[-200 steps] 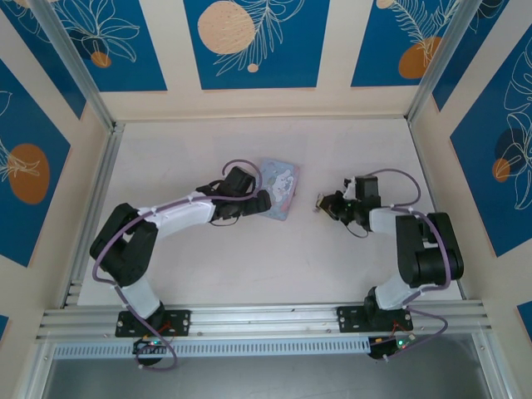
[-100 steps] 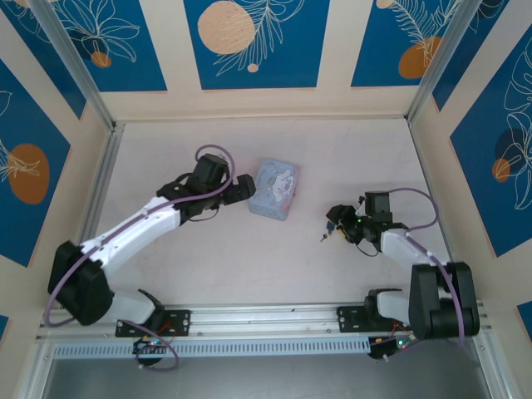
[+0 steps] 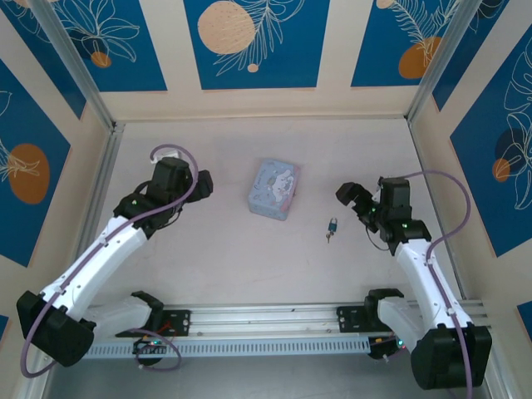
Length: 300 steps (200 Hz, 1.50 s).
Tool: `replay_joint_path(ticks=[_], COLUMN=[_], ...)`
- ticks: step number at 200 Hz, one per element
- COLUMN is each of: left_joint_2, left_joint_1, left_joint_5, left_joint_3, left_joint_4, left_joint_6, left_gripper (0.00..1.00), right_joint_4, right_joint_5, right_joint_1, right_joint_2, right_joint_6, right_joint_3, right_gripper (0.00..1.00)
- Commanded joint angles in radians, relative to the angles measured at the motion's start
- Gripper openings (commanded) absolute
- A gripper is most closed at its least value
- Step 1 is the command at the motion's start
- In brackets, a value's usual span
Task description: Unlock a padlock with a key
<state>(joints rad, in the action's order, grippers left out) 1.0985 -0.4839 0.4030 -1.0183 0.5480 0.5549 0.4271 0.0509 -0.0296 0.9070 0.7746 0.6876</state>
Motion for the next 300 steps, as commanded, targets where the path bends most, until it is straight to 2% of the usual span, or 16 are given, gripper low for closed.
replay_joint_path(ticks=[1, 23, 58, 83, 115, 120, 139, 155, 164, 175, 187, 198, 208, 217, 243, 300], left_joint_2=[-0.045, -0.069, 0.003, 0.09, 0.265, 0.274, 0.354, 0.397, 0.418, 0.422, 0.444, 0.446, 0.447, 0.448, 0.443, 0.445], left_joint_1=[0.014, 0.028, 0.142, 0.198, 0.282, 0.289, 0.332, 0.372, 0.413, 0.438, 0.438, 0.44, 0.44, 0.439, 0.406, 0.411], left_joint_5=[0.232, 0.339, 0.273, 0.229, 0.079, 0.06, -0.169, -0.291, -0.391, -0.43, -0.431, -0.433, -0.432, -0.428, -0.318, -0.329], left_joint_3=[0.087, 0.2, 0.362, 0.511, 0.627, 0.62, 0.614, 0.578, 0.571, 0.581, 0.605, 0.601, 0.6, 0.604, 0.621, 0.61], left_joint_4=[-0.157, -0.362, -0.538, -0.844, -1.234, -1.234, -1.313, -1.281, -1.283, -1.3, -1.365, -1.353, -1.355, -1.366, -1.392, -1.373], left_joint_6=[-0.241, -0.434, -0.52, -0.56, -0.589, -0.591, -0.631, -0.629, -0.613, -0.596, -0.598, -0.596, -0.596, -0.598, -0.6, -0.594], left_gripper=[0.99, 0.99, 1.0, 0.99, 0.99, 0.99, 0.99, 0.99, 0.99, 0.99, 0.99, 0.99, 0.99, 0.99, 0.99, 0.99], right_joint_4=[0.048, -0.124, -0.304, -0.394, -0.692, -0.766, -0.993, -1.246, -1.364, -1.553, -1.29, -1.352, -1.206, -1.265, -1.231, -1.246], right_joint_5=[0.218, 0.348, 0.453, 0.468, 0.489, 0.482, 0.419, 0.221, 0.16, 0.104, 0.075, 0.032, -0.003, -0.014, 0.032, 0.04], right_joint_1=[0.003, -0.006, -0.004, -0.002, -0.025, -0.024, -0.021, -0.012, -0.012, -0.024, -0.024, 0.007, 0.046, 0.052, 0.03, 0.026], right_joint_2=[0.035, 0.064, 0.14, 0.217, 0.333, 0.352, 0.427, 0.485, 0.562, 0.66, 0.598, 0.641, 0.613, 0.63, 0.616, 0.616], right_joint_6=[-0.053, -0.13, -0.268, -0.315, -0.478, -0.499, -0.574, -0.656, -0.677, -0.717, -0.731, -0.7, -0.665, -0.659, -0.676, -0.68], right_joint_3=[0.025, -0.038, -0.112, -0.119, -0.171, -0.193, -0.262, -0.334, -0.369, -0.397, -0.322, -0.308, -0.264, -0.275, -0.27, -0.276], right_gripper=[1.0, 1.0, 1.0, 1.0, 1.0, 1.0, 1.0, 1.0, 0.99, 0.99, 0.99, 0.99, 0.99, 0.99, 0.99, 0.99])
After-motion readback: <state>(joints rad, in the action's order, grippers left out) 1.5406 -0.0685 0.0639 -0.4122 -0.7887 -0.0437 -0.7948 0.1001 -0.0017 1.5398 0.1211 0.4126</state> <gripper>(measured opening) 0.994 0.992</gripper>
